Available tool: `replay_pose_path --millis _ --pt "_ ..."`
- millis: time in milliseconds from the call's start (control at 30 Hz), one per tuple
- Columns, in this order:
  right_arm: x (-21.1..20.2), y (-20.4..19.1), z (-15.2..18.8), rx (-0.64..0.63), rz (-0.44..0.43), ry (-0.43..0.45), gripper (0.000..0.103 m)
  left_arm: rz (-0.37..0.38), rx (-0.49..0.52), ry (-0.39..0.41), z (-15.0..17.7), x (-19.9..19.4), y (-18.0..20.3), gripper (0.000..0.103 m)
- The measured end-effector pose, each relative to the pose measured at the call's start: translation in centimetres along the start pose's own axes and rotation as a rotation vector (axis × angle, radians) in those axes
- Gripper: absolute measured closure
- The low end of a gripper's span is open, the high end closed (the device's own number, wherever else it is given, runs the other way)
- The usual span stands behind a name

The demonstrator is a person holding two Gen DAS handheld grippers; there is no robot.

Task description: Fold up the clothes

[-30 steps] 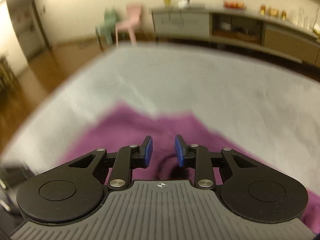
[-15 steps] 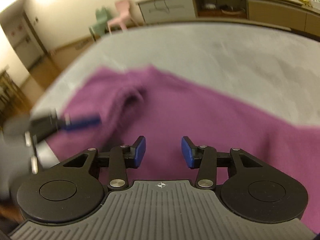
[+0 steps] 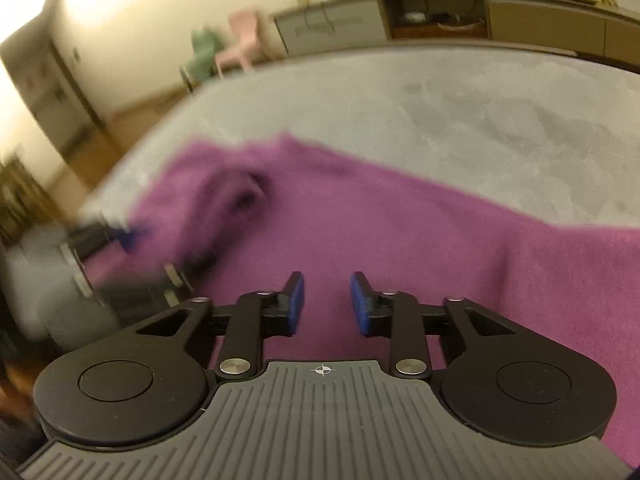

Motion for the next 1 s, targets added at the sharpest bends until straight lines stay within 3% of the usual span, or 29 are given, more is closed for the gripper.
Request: replay_pose_path --millis 67,167,233,300,333,433,467,533,600,667,767,900,1000 --pt "0.7 -1.3 -1.7 0.043 -0.070 0.003 0.055 0.005 -0.007 0.019 0.0 -0.8 -0.2 0.048" --pt "3.8 -3.5 -4.2 0.122 -0.167 -0.049 0.052 0.028 -0.017 0.030 0.2 -1.6 -0.7 0.048" --pt "6.1 -4.8 -5.0 0.124 -0.180 -0.079 0.051 0.046 -0.015 0.030 0.4 -1.9 -1.0 0.048" --pt "8.5 -6.2 -5.5 0.113 -0.180 -0.107 0.065 0.059 -0.018 0.031 0.6 -2.2 -1.4 0.047" --pt "9.7 -6.9 -5.7 0.107 -0.180 -0.122 0.085 0.053 -0.027 0.030 0.8 -2.3 -1.8 0.048" --pt "10.4 -9.9 -6.4 0.016 -0.252 -0.097 0.096 0.084 -0.076 0.024 0.9 -3.0 -2.6 0.048" --pt "10.2 -10.4 -6.5 -0.028 -0.240 -0.082 0.098 0.105 -0.092 0.017 1.0 -3.1 -2.8 0.048" --pt "10.6 -10.3 -6.4 -0.089 -0.134 -0.073 0.098 0.144 -0.114 0.002 1.1 -3.4 -3.0 0.048" --pt "11.5 -9.0 -6.0 -0.083 -0.046 -0.089 0.097 0.167 -0.089 -0.012 1.2 -3.9 -2.6 0.048" --pt "11.5 -8.1 -5.7 -0.035 -0.051 -0.096 0.094 0.173 -0.081 0.008 1.2 -5.2 -3.0 0.048" --pt "9.7 -8.3 -6.2 -0.011 -0.016 -0.054 0.068 0.189 -0.201 0.084 0.9 -8.1 -6.5 0.048" --pt "8.1 -10.0 -7.6 -0.029 0.012 0.012 0.067 0.204 -0.429 0.122 1.3 -8.4 -12.3 0.048" --pt "10.3 -11.2 -7.1 -0.089 0.029 -0.036 0.067 0.173 -0.466 0.033 1.9 -5.5 -13.6 0.049"
Point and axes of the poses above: each gripper's, at about its wrist camera, not at the fingertips, and x roughly the way its jaws point, y to its right, z to its underside, the point moved 4 cm from there along x, roughly the way its jaws point, and after that the axes turned 10 degrees about z, right-handed, at the moved point
